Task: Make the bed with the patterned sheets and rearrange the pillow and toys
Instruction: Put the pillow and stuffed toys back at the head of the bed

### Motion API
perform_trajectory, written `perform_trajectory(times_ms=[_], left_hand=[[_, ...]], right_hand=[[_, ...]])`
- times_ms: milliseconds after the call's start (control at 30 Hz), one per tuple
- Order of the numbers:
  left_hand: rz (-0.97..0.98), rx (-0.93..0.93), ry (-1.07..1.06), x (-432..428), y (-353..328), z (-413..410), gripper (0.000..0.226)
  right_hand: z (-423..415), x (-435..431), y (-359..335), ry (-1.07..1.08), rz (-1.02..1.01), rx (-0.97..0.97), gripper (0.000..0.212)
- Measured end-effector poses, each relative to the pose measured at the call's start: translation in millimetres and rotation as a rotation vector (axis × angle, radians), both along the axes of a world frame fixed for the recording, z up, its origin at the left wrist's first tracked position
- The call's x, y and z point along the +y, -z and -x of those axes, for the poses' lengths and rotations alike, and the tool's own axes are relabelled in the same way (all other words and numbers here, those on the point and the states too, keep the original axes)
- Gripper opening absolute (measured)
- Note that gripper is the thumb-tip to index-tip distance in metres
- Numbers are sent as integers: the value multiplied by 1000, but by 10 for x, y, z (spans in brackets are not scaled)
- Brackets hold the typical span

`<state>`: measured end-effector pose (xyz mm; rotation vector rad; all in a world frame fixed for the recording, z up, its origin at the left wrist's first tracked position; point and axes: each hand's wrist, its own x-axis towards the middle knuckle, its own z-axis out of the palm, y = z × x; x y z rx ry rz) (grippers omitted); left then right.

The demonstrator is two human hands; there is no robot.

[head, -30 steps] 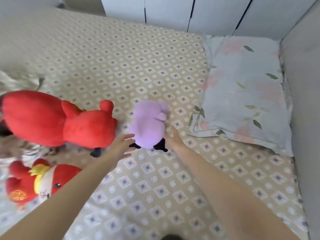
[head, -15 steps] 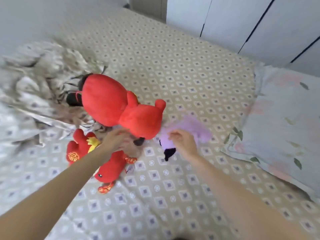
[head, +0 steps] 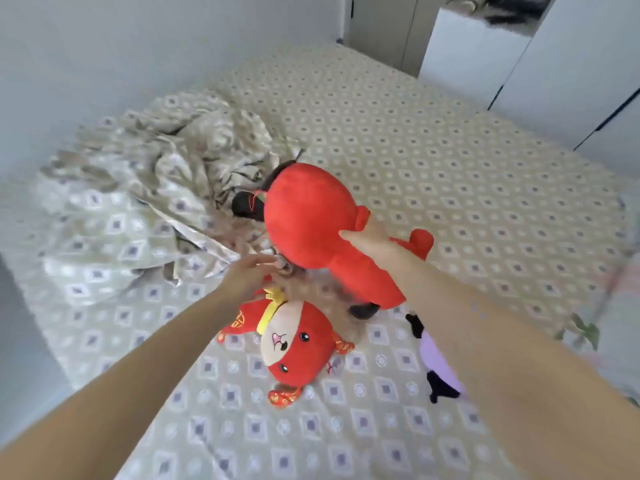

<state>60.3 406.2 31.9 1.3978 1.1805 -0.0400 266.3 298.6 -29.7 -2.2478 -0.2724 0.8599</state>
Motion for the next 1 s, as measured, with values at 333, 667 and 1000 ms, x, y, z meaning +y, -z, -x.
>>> perform_trajectory(times_ms=[333, 667, 1000], left_hand=[[26, 9, -9, 97, 78, 231, 22], [460, -40, 12, -155, -455, 186, 42], [691, -367, 97, -832, -1944, -749, 76]], right_hand=[[692, -131, 318, -351, 302, -231, 48], [834, -435, -922, 97, 84, -227, 33], [871, -1659, -2371, 94, -138, -693, 6]])
